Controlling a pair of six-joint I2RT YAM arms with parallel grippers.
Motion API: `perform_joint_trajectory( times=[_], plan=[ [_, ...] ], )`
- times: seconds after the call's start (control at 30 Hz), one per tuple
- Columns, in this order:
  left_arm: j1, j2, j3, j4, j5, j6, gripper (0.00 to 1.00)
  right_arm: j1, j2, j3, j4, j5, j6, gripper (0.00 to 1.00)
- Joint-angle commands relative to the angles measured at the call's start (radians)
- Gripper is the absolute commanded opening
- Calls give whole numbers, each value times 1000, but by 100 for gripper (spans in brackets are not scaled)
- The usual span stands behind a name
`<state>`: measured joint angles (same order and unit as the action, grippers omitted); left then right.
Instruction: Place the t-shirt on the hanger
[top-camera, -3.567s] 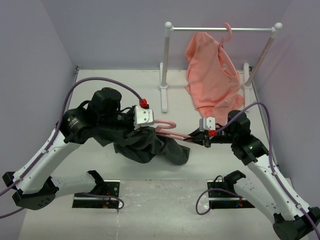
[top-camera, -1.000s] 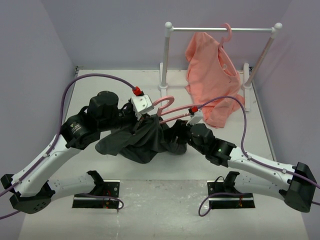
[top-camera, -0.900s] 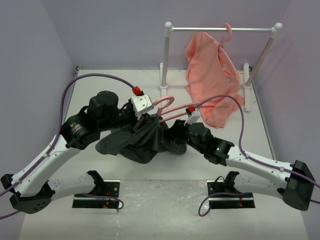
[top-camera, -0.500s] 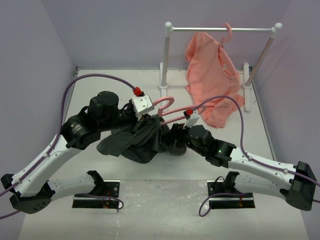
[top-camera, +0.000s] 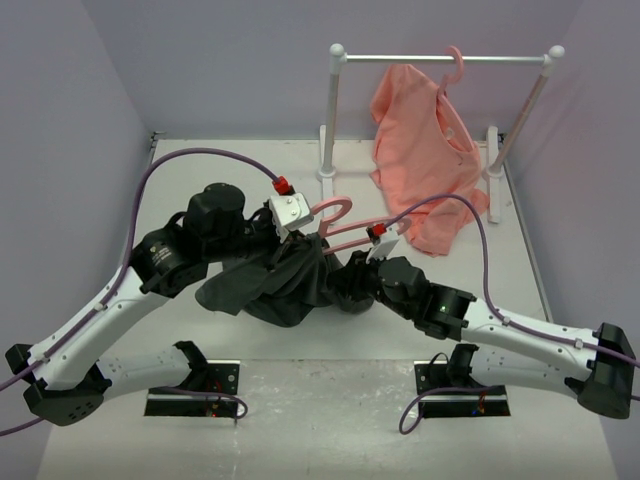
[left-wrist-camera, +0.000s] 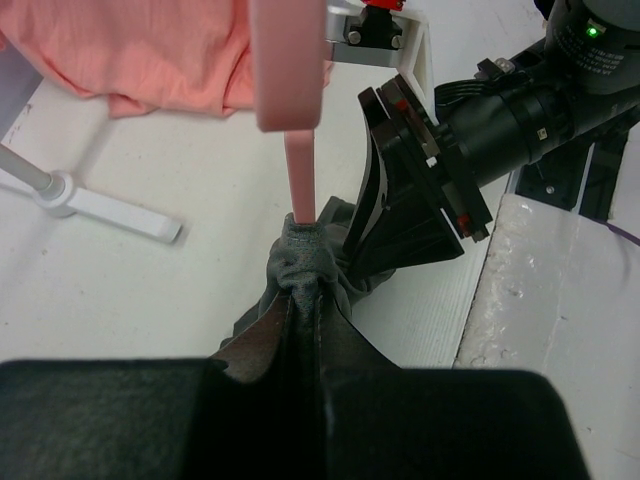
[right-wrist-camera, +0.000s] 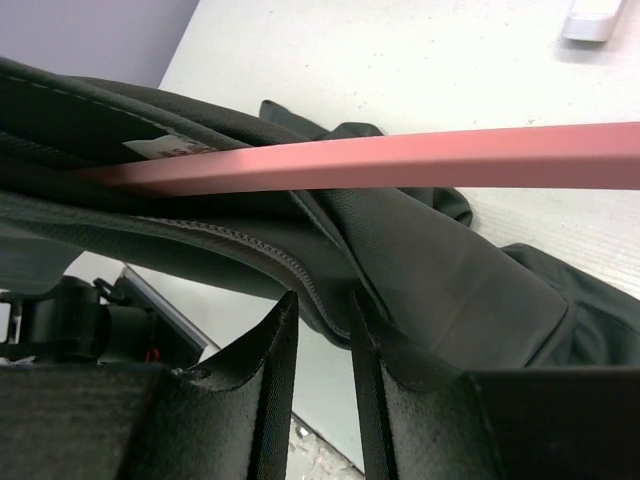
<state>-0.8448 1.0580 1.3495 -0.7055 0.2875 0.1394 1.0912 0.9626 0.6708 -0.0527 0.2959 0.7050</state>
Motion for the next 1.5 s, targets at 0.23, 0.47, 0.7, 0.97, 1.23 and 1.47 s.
perform_joint_trajectory(
  times=[0.23, 0.47, 0.7, 0.97, 1.23, 1.47],
  plan=[
    [-2, -19, 52, 15, 21, -11, 0, 3, 39, -19, 52, 57, -32, 29],
    [-2, -26, 48, 35, 41, -17, 0, 4, 103, -42, 140, 6, -53, 25],
    [-2, -27, 57, 26, 38, -14, 0, 3, 138, -56, 127, 72, -38, 34],
    [-2, -33, 47, 26, 10, -10, 0, 1, 106, -80, 89, 79, 26, 33],
    [0, -43, 37, 45, -6, -18, 0, 1, 62, -81, -32, 127, 89, 30],
    [-1, -34, 36, 44, 2, -21, 0, 1, -64, -146, 47, 46, 125, 34]
  ],
)
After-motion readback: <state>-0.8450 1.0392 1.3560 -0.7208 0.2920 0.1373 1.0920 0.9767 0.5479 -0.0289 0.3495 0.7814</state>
